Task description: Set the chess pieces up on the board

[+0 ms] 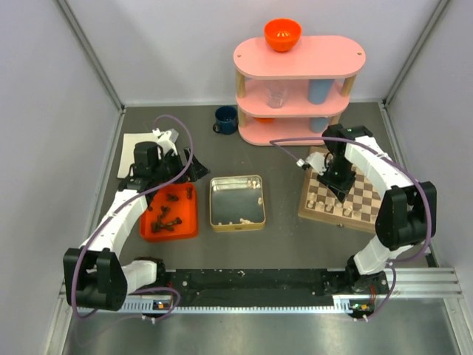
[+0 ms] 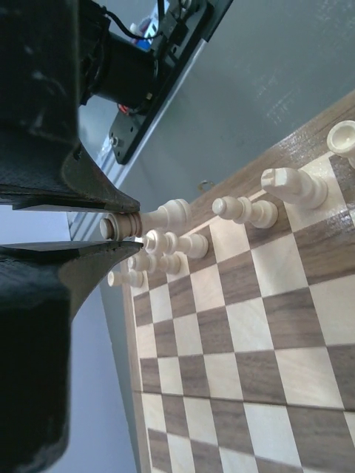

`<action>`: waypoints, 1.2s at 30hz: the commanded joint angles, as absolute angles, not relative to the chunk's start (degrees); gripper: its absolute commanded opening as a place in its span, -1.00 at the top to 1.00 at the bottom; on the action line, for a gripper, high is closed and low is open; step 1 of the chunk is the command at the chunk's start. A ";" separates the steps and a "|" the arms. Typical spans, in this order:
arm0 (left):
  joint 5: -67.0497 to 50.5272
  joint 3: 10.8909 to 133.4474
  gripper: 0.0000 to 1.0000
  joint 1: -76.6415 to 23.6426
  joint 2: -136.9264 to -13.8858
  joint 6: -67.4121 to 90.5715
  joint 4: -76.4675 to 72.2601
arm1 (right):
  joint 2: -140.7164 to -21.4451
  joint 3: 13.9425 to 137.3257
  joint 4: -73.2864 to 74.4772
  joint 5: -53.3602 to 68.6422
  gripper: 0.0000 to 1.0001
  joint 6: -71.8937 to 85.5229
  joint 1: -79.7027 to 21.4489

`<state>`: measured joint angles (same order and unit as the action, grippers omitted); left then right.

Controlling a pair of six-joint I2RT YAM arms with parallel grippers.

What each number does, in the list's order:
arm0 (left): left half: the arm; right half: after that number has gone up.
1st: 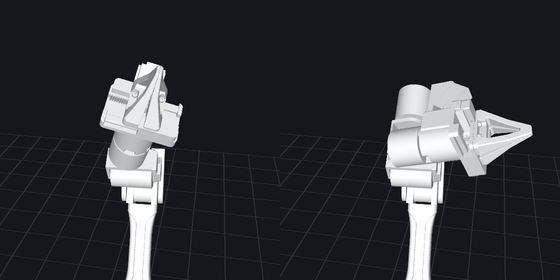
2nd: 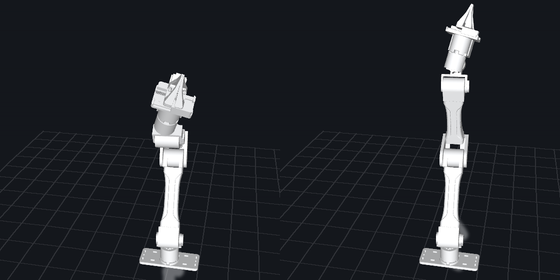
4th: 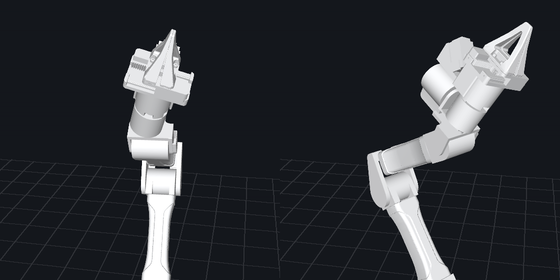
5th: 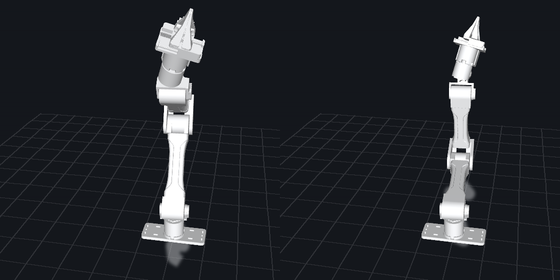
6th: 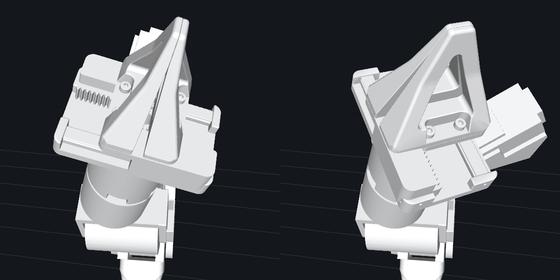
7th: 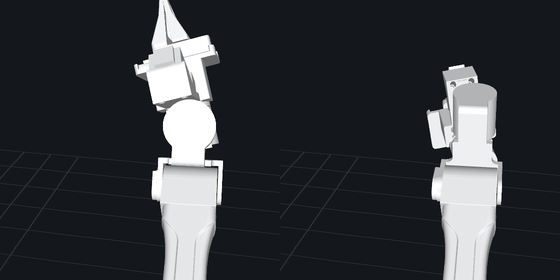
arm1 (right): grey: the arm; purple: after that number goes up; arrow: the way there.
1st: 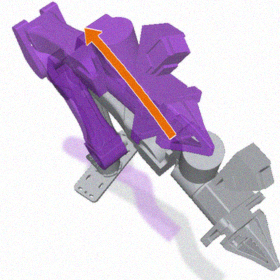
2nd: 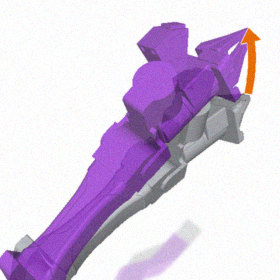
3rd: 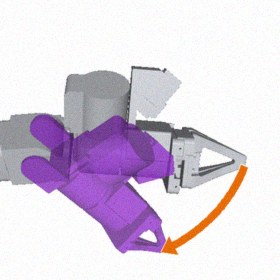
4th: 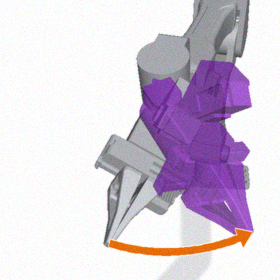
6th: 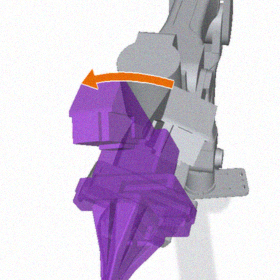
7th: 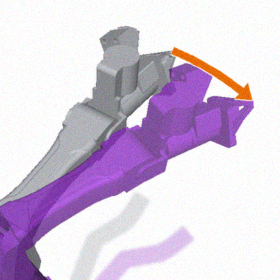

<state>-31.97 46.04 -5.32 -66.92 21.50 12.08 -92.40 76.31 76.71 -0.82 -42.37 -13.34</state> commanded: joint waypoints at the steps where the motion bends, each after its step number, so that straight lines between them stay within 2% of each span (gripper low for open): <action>1: -33.22 47.28 -0.72 -5.01 -66.88 21.18 10.28 | -92.90 75.24 83.94 -0.44 0.87 -39.82 -13.54; 36: -33.66 46.50 -0.72 -4.66 -67.41 22.76 9.67 | -96.85 71.72 72.69 -4.13 0.85 -35.07 -13.62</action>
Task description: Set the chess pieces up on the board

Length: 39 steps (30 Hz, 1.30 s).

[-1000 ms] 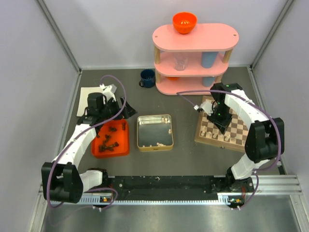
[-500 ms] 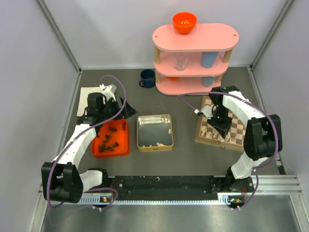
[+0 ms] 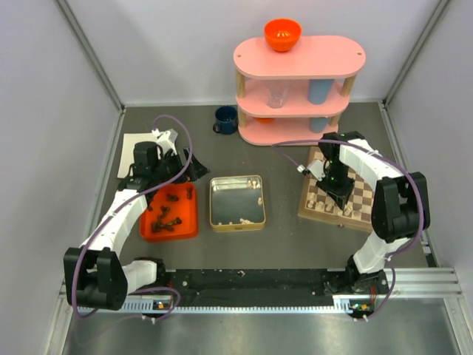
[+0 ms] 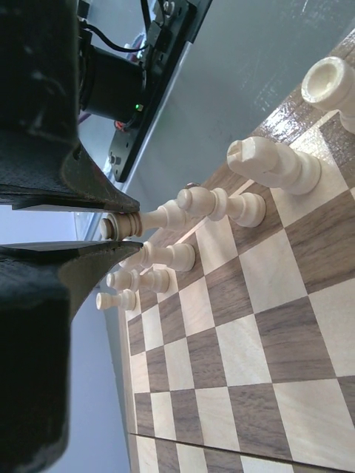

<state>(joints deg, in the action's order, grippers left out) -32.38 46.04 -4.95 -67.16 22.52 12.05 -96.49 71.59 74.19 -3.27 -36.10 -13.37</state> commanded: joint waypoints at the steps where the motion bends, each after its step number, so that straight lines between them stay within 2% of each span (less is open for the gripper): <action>1: -33.66 46.58 -0.71 -4.66 -67.50 22.76 9.67 | -97.03 71.81 72.60 -4.13 0.85 -34.89 -13.62; 39: -34.45 46.41 -0.72 -3.96 -69.08 23.38 8.09 | -99.84 72.77 69.70 -5.80 0.80 -33.66 -13.71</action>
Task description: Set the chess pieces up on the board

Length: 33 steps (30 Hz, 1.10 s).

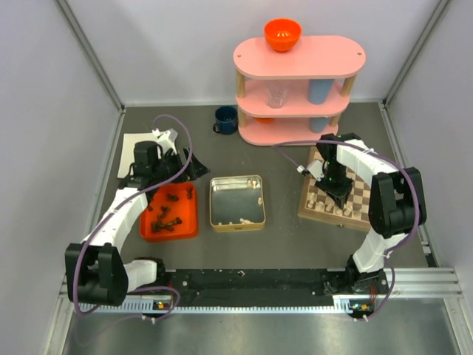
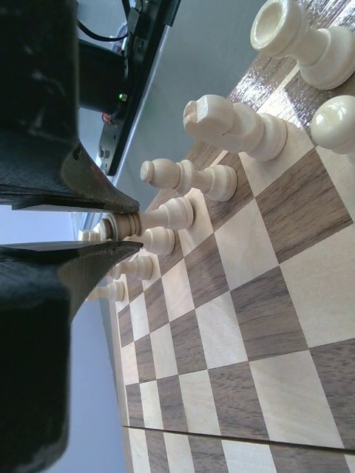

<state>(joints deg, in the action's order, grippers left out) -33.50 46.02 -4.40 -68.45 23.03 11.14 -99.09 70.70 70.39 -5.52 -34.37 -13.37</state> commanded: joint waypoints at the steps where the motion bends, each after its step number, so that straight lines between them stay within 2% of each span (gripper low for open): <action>1: -34.45 46.41 -0.72 -3.96 -69.08 23.47 8.17 | -99.76 72.69 69.70 -5.80 0.80 -33.66 -13.62; 21: -35.24 46.05 -0.72 -3.78 -69.70 23.91 7.30 | -100.02 74.00 69.52 -6.15 0.82 -33.49 -14.32; 33: -35.42 45.88 -0.72 -3.60 -69.79 23.91 7.29 | -99.58 72.77 69.96 -4.57 0.70 -33.49 -15.03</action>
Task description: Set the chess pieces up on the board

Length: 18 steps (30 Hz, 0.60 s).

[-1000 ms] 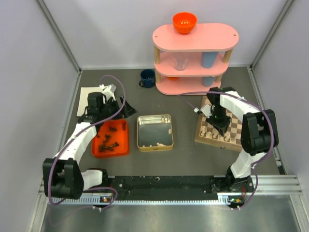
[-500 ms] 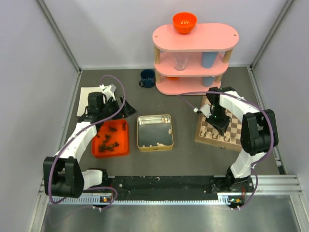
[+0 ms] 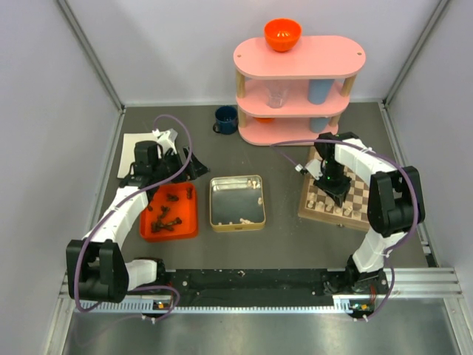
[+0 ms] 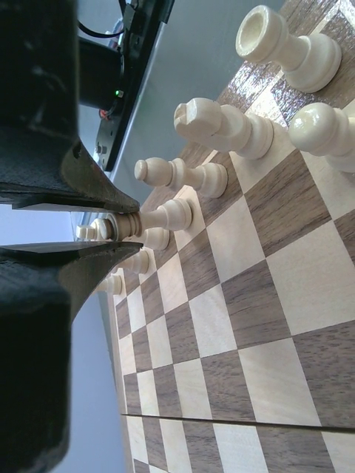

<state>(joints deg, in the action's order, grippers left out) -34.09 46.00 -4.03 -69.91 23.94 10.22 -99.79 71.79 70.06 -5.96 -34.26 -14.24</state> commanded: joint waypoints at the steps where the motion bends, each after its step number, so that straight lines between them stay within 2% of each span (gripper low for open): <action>1: -35.33 45.79 -0.72 -3.60 -69.87 23.91 7.21 | -99.49 72.77 70.05 -4.57 0.68 -33.49 -15.12; 7: -35.68 45.88 -0.72 -3.52 -69.96 24.00 7.21 | -99.05 72.77 70.40 -4.31 0.53 -33.57 -15.29; 18: -36.03 45.70 -0.72 -3.43 -70.22 24.08 7.12 | -98.44 72.77 70.75 -4.48 0.49 -33.84 -15.47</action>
<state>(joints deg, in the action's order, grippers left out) -34.96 45.93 -3.77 -69.93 24.10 10.11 -99.79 71.79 70.11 -4.82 -34.26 -14.63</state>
